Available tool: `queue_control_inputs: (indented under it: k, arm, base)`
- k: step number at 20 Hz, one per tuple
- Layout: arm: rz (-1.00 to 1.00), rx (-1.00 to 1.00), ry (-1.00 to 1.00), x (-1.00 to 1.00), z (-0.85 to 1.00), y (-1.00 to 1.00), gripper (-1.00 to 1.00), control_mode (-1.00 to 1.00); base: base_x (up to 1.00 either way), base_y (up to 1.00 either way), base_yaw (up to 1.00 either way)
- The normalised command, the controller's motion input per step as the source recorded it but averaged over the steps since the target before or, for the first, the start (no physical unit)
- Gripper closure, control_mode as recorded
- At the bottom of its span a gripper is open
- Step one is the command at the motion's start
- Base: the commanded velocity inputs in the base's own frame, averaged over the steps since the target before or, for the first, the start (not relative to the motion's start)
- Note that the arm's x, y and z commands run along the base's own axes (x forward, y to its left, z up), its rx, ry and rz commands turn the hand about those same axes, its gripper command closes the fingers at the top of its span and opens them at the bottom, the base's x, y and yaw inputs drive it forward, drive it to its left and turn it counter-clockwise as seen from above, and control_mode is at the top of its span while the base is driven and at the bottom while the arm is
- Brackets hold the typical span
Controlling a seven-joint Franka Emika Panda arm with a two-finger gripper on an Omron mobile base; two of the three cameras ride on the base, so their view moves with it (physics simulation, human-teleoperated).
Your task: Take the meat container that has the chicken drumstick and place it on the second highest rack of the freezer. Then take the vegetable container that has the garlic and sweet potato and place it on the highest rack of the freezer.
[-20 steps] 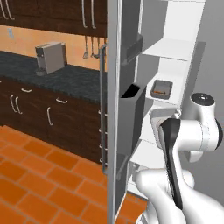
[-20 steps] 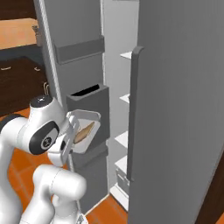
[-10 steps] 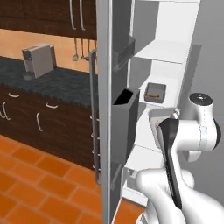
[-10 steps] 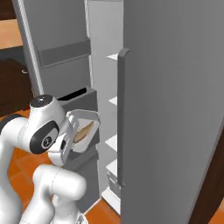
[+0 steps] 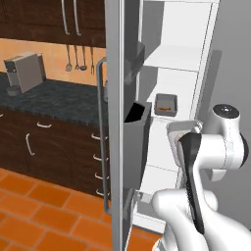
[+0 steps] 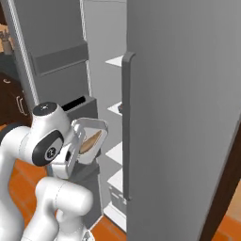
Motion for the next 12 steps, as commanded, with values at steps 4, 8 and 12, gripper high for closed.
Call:
queue_control_inputs:
  k: [4,8,12]
  arm:
    - [0.0,0.0,0.0,0.0,0.0,0.0,1.0,1.0]
    - [0.0,0.0,0.0,0.0,0.0,0.0,1.0,1.0]
    - [0.0,0.0,0.0,0.0,0.0,0.0,1.0,1.0]
  base:
    - [0.44,0.32,0.0]
    - [0.47,-0.09,0.0]
    - [0.45,-0.46,-0.04]
